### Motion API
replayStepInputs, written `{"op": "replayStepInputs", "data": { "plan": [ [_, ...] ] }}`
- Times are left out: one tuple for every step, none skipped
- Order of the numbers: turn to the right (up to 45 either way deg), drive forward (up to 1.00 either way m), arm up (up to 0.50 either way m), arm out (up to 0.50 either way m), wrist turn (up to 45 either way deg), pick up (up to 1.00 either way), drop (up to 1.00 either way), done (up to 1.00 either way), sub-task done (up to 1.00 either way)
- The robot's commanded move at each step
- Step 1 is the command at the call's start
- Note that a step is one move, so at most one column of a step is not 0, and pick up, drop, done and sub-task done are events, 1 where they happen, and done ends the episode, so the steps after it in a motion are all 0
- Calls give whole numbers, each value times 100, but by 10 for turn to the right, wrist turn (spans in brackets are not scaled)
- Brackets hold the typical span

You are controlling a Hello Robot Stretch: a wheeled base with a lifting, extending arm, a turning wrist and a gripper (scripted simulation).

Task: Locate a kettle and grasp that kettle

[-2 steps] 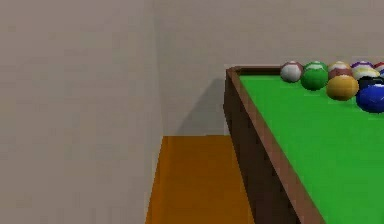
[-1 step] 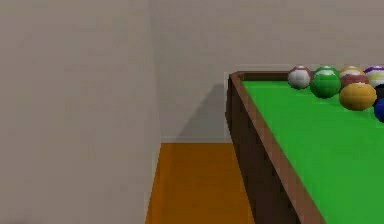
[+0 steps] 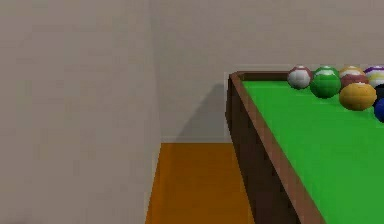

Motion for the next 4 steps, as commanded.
{"op": "replayStepInputs", "data": {
  "plan": [
    [0, 0, 38, 0, 0, 0, 0, 0, 0],
    [0, 0, 0, 42, 0, 0, 0, 0, 0],
    [0, 0, 0, 0, 450, 0, 0, 0, 0],
    [0, 0, 0, 0, 450, 0, 0, 0, 0]
  ]
}}
